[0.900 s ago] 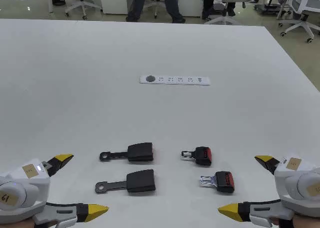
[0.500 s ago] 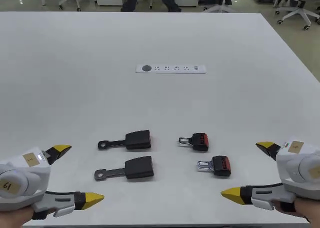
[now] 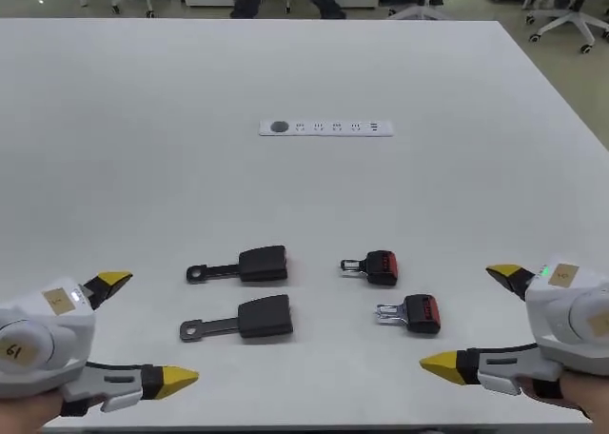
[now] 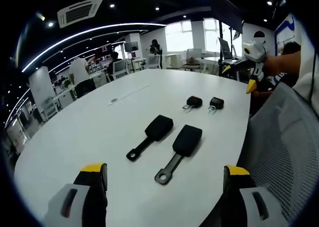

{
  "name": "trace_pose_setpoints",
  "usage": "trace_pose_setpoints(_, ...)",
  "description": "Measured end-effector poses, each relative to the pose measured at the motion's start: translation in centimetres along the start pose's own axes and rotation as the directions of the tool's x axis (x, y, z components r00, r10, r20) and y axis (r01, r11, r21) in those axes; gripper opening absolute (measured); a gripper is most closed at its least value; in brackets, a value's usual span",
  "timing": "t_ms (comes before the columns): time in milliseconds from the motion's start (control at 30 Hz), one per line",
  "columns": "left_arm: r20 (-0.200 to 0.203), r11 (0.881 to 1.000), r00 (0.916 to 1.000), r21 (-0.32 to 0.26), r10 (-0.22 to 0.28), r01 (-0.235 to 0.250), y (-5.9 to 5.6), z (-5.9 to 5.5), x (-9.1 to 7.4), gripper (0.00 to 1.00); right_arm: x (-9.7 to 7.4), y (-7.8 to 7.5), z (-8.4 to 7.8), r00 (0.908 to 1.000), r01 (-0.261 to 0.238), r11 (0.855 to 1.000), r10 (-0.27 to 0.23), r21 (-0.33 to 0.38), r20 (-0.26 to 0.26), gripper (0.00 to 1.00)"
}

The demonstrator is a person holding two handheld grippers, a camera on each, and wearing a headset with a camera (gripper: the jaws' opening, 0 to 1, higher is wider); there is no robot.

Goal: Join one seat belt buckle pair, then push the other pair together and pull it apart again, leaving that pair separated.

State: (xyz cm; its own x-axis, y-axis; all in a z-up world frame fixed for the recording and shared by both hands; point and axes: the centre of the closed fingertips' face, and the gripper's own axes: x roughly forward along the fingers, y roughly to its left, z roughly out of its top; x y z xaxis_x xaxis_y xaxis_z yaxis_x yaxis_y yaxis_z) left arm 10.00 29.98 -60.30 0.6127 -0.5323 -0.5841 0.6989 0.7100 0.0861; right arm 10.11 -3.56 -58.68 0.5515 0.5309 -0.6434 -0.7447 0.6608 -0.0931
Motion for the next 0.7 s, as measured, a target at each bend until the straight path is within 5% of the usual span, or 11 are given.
trace_pose_setpoints(700, -0.012, 1.000, 0.9998, -0.005, 0.018, -0.018, 0.30, -0.43, -0.12, 1.00, 0.24, 0.58, 0.22, 1.0000, -0.004, 1.000, 0.004, 0.020, 0.007, 0.99)
